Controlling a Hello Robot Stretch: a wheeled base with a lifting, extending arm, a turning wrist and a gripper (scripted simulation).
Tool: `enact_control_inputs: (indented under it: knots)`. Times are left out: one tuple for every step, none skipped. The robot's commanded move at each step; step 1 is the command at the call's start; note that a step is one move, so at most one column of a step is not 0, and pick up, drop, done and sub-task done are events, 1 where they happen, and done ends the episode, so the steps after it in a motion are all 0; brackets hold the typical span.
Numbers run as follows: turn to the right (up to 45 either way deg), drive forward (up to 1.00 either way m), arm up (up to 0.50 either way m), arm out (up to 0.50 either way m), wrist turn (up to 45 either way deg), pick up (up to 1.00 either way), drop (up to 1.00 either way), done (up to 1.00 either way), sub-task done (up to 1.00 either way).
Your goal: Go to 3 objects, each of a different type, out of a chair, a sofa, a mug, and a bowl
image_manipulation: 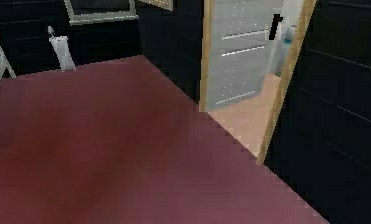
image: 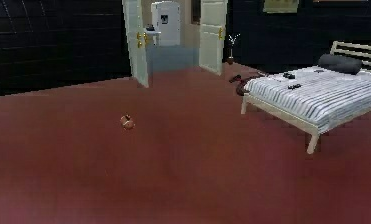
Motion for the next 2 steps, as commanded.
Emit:
enact_control_inputs:
  knots:
    - [0.0, 1.00, 0.00, 0.00, 0.0, 0.00, 0.00, 0.00, 0.00]
    - [0.0, 1.00, 0.00, 0.00, 0.0, 0.00, 0.00, 0.00, 0.00]
